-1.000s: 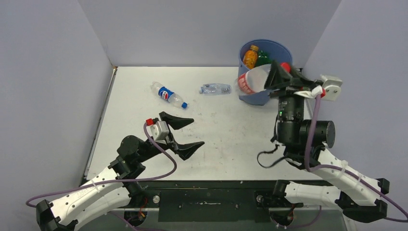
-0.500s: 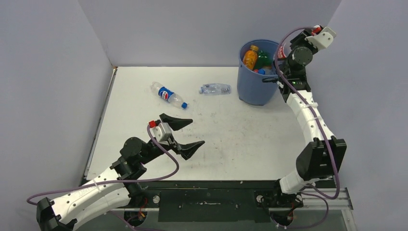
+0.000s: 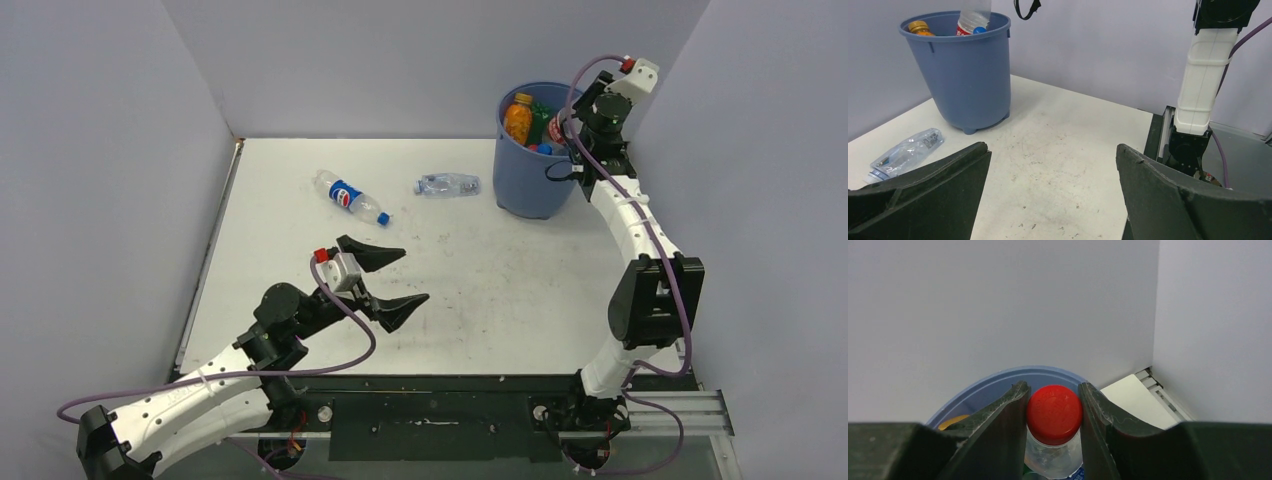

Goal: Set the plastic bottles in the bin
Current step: Place the plastic bottle in the trash bin.

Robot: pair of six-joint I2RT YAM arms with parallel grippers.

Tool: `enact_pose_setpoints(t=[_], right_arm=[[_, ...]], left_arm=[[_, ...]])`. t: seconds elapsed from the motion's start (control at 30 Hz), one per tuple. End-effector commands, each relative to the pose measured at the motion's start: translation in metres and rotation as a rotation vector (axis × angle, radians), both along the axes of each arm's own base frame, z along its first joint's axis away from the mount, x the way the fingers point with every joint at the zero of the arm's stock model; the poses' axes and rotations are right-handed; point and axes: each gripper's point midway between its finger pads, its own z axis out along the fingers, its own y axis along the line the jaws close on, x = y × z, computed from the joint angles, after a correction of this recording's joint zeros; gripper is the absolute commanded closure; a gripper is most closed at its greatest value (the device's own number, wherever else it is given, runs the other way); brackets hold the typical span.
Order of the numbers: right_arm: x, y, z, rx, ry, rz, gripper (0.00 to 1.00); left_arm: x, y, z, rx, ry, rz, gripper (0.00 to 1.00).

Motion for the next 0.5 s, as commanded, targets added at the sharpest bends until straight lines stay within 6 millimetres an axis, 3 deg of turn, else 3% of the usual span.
enact_pose_setpoints(t=[0.0,0.13,0.4,0.47], right_arm=[[0.003,0.028,0.004,0.033,0.002,0.153,0.95],[0.011,0.037,-0.013,-0.005,0.083,0.195,0.95],[0.007,0.037,-0.073,-0.070,0.238,0.159,0.95],[0.005,0.035,-0.076,-0.058,0.236,0.143,0.95]], left_arm=[[-0.007,-0.001,0.021,-0.069,-0.035,-0.035,0.04],[-0.009,-0.002,0.021,-0.064,-0.038,-0.045,0.04],[-0.010,-0.004,0.020,-0.061,-0.033,-0.056,0.04],[-0.011,-0.005,0.021,-0.065,-0.031,-0.062,0.04]])
